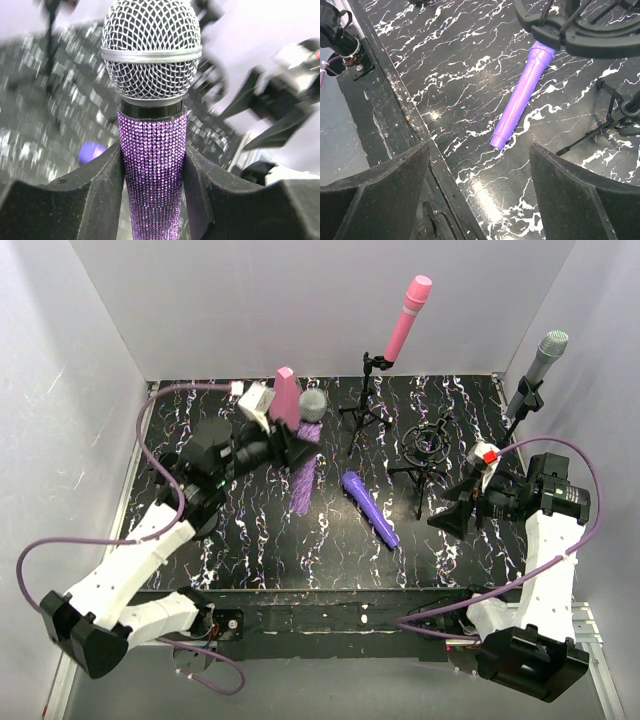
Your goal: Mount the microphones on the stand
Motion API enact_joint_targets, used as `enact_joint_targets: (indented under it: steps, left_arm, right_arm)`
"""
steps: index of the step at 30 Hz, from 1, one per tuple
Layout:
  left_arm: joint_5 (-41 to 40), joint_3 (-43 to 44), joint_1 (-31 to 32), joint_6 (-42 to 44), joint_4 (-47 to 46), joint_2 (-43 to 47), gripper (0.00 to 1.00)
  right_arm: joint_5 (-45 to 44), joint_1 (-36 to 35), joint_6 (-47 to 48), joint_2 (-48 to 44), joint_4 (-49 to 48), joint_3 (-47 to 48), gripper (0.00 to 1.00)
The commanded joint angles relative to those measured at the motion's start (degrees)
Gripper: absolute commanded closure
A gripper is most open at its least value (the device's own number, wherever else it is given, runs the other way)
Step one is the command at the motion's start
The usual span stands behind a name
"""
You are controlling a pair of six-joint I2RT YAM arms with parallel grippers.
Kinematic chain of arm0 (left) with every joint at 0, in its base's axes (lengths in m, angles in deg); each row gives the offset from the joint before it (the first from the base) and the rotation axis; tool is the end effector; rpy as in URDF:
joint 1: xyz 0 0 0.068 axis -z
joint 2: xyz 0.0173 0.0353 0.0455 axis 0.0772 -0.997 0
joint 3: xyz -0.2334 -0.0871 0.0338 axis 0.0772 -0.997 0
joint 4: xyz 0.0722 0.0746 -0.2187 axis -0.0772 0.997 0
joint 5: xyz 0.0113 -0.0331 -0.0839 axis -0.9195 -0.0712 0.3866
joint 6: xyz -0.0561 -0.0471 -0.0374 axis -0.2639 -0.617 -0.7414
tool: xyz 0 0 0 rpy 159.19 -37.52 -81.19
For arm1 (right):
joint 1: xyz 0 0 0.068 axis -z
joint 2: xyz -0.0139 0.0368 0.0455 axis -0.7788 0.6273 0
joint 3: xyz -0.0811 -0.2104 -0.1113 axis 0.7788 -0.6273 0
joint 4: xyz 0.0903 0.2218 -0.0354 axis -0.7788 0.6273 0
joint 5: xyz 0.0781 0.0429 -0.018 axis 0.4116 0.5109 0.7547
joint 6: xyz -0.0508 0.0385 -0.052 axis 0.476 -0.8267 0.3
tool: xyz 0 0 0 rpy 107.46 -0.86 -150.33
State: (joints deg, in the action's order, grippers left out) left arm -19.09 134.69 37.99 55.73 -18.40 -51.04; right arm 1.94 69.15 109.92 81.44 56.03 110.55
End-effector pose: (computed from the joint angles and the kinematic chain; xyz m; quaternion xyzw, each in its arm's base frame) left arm 0.2060 -0.1625 0.3476 0.1602 0.7502 -0.4055 0.4970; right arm 0.1482 0.0199 0.2931 -0.3716 0.7482 0.3193 0.4474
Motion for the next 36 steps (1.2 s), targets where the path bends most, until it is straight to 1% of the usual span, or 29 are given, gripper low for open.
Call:
enact_joint_targets:
  steps: [1,4,8,12,15,19,23,26,31,36]
  left_arm:
    - [9.83,14.92,4.83,6.77,-12.96,-7.53,1.0]
    - [11.15,23.53,8.79,9.68,-17.27,-15.26,1.0]
    - [13.35,32.15,11.0,11.78,-23.33,-24.06,1.0]
    - [14.05,39.19,12.31,12.32,-29.39,-31.62,1.0]
    - [12.92,44.03,13.54,12.58,-32.65,-36.63,1.0]
    - [10.98,49.12,14.6,10.39,-38.01,-42.17,1.0]
    - [9.93,53.79,15.66,9.69,-39.51,-46.92,1.0]
    - [9.58,55.81,16.45,8.63,-40.65,-49.12,1.0]
    - [9.22,54.07,17.41,7.58,-42.41,-49.39,1.0]
    - [7.55,48.36,17.59,7.84,-44.96,-47.9,1.0]
  right_arm:
    - [4.08,0.11,3.55,0.1,9.06,6.07,0.13]
    - [6.37,0.11,4.35,0.54,12.93,11.95,0.12]
    - [9.79,0.11,4.53,2.82,17.85,19.78,0.12]
    - [12.61,0.11,-0.11,4.84,16.65,26.46,0.12]
    - [13.75,0.11,-8.27,5.11,9.81,27.7,0.12]
    - [13.84,0.11,-23.82,3.18,-6.17,24.9,0.12]
    - [13.15,0.11,-32.37,0.37,-17.44,21.73,0.11]
    - [11.3,0.19,-36.94,0.01,-21.67,21.46,0.11]
    - [7.26,0.28,-45.56,-0.43,-28.09,21.38,0.11]
    - [2.96,1.16,-48.55,-1.39,-30.64,20.59,0.11]
